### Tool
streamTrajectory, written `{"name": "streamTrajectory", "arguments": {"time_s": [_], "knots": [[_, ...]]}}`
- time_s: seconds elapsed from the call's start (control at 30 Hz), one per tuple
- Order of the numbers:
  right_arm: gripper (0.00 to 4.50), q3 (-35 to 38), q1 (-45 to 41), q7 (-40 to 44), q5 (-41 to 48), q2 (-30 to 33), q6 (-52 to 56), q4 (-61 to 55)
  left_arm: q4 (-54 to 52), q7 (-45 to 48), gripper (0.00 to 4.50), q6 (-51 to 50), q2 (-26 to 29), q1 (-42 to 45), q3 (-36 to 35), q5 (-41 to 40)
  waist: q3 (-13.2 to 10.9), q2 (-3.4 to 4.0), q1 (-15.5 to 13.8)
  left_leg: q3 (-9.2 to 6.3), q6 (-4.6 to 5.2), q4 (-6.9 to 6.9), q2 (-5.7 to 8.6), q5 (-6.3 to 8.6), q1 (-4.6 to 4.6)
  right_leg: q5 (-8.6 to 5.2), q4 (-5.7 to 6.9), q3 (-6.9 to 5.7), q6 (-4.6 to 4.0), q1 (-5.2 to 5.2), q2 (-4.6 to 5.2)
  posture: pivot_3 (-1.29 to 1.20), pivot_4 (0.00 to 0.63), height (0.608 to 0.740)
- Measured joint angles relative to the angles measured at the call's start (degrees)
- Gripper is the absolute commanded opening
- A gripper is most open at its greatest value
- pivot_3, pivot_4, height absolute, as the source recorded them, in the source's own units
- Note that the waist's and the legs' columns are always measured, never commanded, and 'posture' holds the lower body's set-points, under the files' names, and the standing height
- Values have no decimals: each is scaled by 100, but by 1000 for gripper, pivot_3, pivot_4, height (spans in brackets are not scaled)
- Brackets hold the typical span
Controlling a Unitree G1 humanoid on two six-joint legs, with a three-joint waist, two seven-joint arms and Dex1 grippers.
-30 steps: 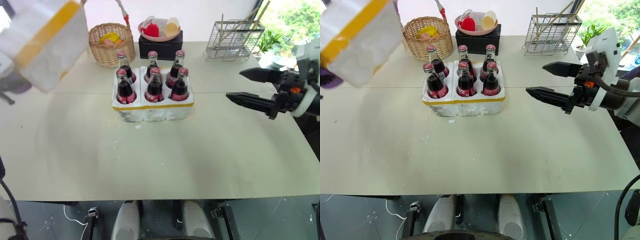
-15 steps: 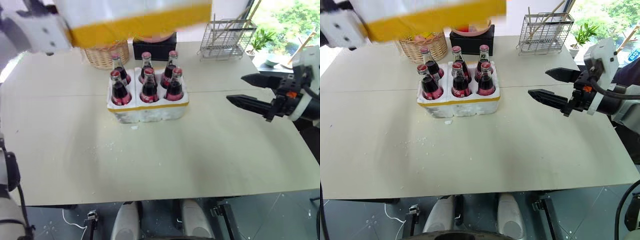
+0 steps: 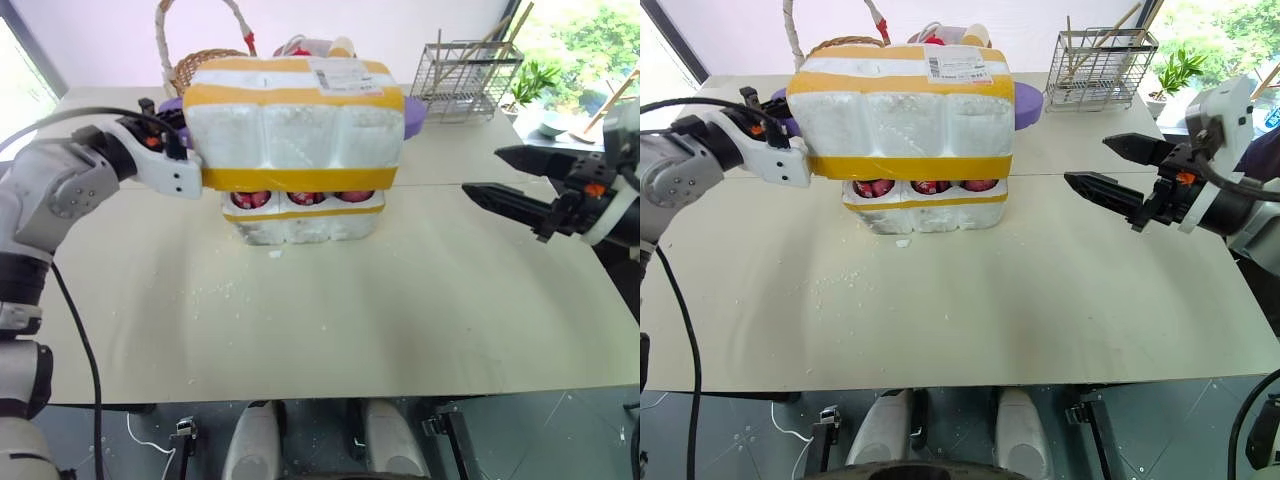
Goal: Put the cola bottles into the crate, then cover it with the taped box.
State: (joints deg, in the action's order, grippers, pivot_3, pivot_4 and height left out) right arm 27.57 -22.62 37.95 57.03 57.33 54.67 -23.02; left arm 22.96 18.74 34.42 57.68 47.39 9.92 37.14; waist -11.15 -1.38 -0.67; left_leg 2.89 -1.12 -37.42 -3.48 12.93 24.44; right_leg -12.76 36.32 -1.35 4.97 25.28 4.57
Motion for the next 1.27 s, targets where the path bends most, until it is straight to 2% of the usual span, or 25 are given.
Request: {"name": "streamTrajectory", "arguments": {"time_s": [0.1,0.17,0.27,0.3,0.47,0.57,0.7,0.77,0.83,0.9,0.97,1.0,1.1,1.17,1.27], "knots": [[4500,0,0,-44,7,0,-6,-29,2,-147,334,8,0,-19,29,161,0,0,-1,0,0,0,0,0,0,0,-1,0,0,-1,0,0,150,740],[4500,-1,3,-46,6,0,-9,-30,1,-222,1329,9,0,-57,47,241,0,0,1,0,0,1,0,0,-1,0,0,0,0,-1,0,0,150,740],[4500,-11,52,-46,-1,-3,-27,-32,-27,-254,2425,38,0,-225,56,289,0,1,4,0,0,1,0,0,-2,0,0,0,0,-1,0,0,150,740],[4500,-17,76,-44,-5,-3,-34,-33,-33,-256,2986,77,0,-304,67,307,0,0,2,0,0,1,0,0,-2,0,0,0,0,-1,0,0,150,740],[4500,-46,130,-26,-66,-5,-101,-32,-248,-277,2986,149,88,-698,16,284,0,0,-2,0,0,0,0,0,-2,0,-1,0,0,-2,1,0,150,740],[4500,-85,152,15,-141,-7,-173,-28,-473,-259,2986,232,254,-1265,-247,-65,0,1,21,0,0,4,-2,0,-4,0,0,0,0,-1,1,0,150,740],[4500,-122,236,48,-190,-15,-208,-25,-810,180,2986,203,475,-2366,-933,-1288,0,2,38,3,0,8,-6,0,-7,0,0,0,-2,0,2,0,150,740],[4500,-147,307,86,-215,-21,-236,-31,-1233,826,2986,-264,488,-3100,-1406,-2524,1,3,40,4,-1,8,-9,1,-7,1,-3,0,-4,-2,5,0,150,740],[4500,-148,427,131,-248,-22,-259,-16,-1641,1535,2986,-1265,408,-3660,-1811,-3813,1,3,32,5,-1,6,-10,1,-8,1,-3,0,-5,-4,6,0,150,740],[4500,-167,456,239,-323,-21,-316,35,-2295,2288,2986,-3928,419,-4125,-2454,-6267,1,1,29,-1,-1,0,-14,0,-8,3,0,-1,-8,-5,1,0,150,740],[4500,-191,465,365,-445,-17,-426,172,-2456,2892,2986,-5980,568,-4190,-3163,-8297,0,2,18,-2,-1,-7,-13,0,-8,2,-1,-4,-9,-8,0,0,150,740],[4500,-227,467,430,-486,-15,-458,225,-2479,3131,2986,-6560,725,-4157,-3389,-8831,0,0,13,-6,-1,-10,-12,0,-8,1,-3,-9,-11,-11,-2,0,150,740],[4500,-504,420,762,-725,5,-692,449,-2485,4050,2986,-7715,1396,-4006,-4023,-9654,0,2,23,-3,-2,-10,-8,1,-10,-11,-8,-8,-32,-14,-2,0,150,740],[4500,-650,345,869,-850,3,-771,628,-2526,4454,2986,-8022,1657,-3991,-4277,-9746,5,23,28,2,-2,-5,-4,1,-14,-11,-9,-4,-33,-15,2,0,150,740],[4500,-818,121,980,-993,1,-888,880,-2542,4987,2986,-8203,1876,-4055,-4284,-9592,4,32,35,2,-2,8,-5,1,-20,-12,-8,-4,-36,-11,-3,0,150,740]]}}
